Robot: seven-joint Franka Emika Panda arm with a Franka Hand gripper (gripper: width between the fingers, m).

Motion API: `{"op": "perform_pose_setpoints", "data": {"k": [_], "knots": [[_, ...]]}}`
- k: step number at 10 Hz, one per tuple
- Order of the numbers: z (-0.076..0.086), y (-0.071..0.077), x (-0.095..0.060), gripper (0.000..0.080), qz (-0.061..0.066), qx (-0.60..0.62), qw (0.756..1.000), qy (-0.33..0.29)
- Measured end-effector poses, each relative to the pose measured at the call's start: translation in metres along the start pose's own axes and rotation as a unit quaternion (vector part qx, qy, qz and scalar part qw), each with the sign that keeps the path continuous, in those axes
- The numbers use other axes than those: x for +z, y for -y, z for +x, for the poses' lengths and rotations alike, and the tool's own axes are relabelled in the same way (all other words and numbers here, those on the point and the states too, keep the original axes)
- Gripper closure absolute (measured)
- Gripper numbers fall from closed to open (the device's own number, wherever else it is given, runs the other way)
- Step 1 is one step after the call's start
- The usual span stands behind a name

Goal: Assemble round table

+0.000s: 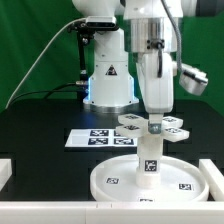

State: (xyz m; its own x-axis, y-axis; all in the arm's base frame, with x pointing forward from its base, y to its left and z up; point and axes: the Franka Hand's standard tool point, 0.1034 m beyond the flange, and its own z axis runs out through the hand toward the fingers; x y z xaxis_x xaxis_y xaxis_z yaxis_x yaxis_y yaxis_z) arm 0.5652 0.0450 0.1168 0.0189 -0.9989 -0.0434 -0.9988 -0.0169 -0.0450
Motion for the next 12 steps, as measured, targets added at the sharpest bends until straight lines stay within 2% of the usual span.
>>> {"op": "perform_pose_setpoints", "data": {"k": [2,3,7,8,10,11,12], "knots": [[-0.0014,0.005,-0.0152,0.0151,0.012,-0.118,0.993,0.006],[-0.0003,0.0063,-0.0181,0.0151,0.015,-0.211,0.977,0.005],[-0.0002,0.0062,-0.0173,0.0151,0.015,-0.344,0.939,0.002],[0.0021,0.0056,-0.0173,0.0151,0.011,-0.421,0.907,-0.002],[0.0032,0.0061,-0.0182,0.0151,-0.016,-0.58,0.815,-0.01],[-0.0007,0.0084,-0.0161,0.0151,-0.021,-0.635,0.772,-0.014],[-0.002,0.0072,-0.0133,0.0151,-0.017,-0.651,0.759,-0.017]]}}
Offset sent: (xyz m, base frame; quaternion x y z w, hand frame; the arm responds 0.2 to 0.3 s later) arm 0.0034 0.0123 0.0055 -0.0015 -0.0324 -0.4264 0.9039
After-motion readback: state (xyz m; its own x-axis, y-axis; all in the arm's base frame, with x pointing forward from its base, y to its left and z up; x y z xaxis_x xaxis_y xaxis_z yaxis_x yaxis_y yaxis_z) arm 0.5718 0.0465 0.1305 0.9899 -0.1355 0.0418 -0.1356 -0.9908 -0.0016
